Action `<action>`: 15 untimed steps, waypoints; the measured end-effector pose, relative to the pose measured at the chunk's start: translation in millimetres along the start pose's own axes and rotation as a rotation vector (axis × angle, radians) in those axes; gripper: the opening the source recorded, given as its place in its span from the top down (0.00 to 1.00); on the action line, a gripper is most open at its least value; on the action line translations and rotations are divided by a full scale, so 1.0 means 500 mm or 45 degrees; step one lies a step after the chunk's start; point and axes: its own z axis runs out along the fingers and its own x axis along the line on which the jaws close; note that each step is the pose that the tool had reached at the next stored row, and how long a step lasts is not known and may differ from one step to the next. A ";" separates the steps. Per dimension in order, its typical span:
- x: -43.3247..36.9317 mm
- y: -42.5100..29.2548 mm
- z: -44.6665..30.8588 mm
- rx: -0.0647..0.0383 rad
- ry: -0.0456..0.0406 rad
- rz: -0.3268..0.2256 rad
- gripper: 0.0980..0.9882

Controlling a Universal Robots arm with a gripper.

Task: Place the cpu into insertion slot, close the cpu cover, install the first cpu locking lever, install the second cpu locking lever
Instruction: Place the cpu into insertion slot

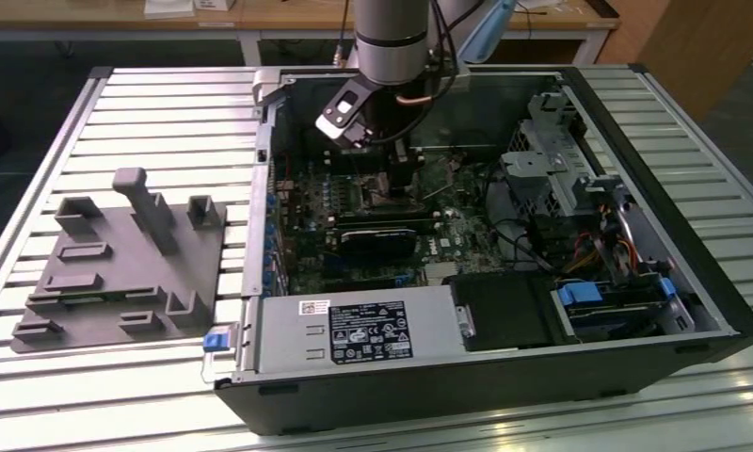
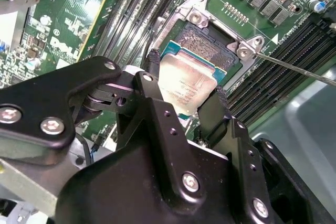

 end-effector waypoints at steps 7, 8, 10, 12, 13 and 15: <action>0.000 0.000 0.004 0.001 0.005 0.025 0.50; 0.000 0.000 0.005 0.001 0.005 0.025 0.50; 0.000 -0.001 0.007 0.000 0.005 0.026 0.50; 0.001 -0.001 0.010 0.000 0.005 0.032 0.50; 0.001 -0.001 0.011 -0.001 0.004 0.036 0.50; 0.001 -0.002 0.014 -0.001 0.004 0.041 0.50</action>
